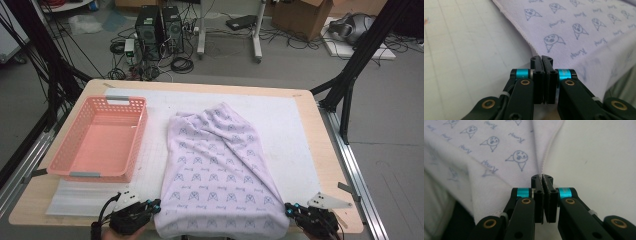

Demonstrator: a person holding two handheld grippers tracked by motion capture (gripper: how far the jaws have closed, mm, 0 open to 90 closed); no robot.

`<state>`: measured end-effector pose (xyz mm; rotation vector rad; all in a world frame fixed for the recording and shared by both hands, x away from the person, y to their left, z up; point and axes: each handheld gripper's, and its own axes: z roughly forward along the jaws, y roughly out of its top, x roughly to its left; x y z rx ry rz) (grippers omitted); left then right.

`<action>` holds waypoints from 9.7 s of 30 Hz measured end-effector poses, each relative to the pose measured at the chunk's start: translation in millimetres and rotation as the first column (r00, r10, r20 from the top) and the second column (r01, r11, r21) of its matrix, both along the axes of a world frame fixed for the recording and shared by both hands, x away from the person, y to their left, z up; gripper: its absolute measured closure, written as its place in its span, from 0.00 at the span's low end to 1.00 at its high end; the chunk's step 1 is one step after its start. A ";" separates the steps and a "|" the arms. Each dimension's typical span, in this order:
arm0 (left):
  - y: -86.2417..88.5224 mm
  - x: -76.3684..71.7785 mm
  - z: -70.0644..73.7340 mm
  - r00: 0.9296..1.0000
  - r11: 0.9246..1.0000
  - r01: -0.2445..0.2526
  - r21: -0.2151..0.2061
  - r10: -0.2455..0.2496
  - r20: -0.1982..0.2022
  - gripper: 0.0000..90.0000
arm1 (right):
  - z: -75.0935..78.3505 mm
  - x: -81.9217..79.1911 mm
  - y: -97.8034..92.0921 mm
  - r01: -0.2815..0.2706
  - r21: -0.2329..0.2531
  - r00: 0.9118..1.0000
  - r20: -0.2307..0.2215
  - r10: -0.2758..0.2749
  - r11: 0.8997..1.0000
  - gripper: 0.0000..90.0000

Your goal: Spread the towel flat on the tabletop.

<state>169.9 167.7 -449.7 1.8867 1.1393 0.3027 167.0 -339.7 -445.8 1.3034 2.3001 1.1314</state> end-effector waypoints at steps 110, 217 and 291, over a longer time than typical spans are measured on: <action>-53.2 118.2 -1.0 0.997 0.997 0.077 0.020 -0.076 -0.021 0.95 | 16.0 127.5 18.5 0.073 -0.037 0.992 0.103 -0.069 0.997 0.67; -87.5 246.3 2.9 0.993 0.983 -0.111 0.145 0.102 0.065 0.95 | 26.7 198.3 -12.5 0.132 -0.091 0.985 0.125 -0.120 0.987 0.69; -67.3 268.1 11.3 0.985 0.986 -0.165 0.025 0.164 0.048 0.57 | 10.9 215.3 -5.1 0.081 -0.010 0.996 0.037 -0.081 0.997 0.57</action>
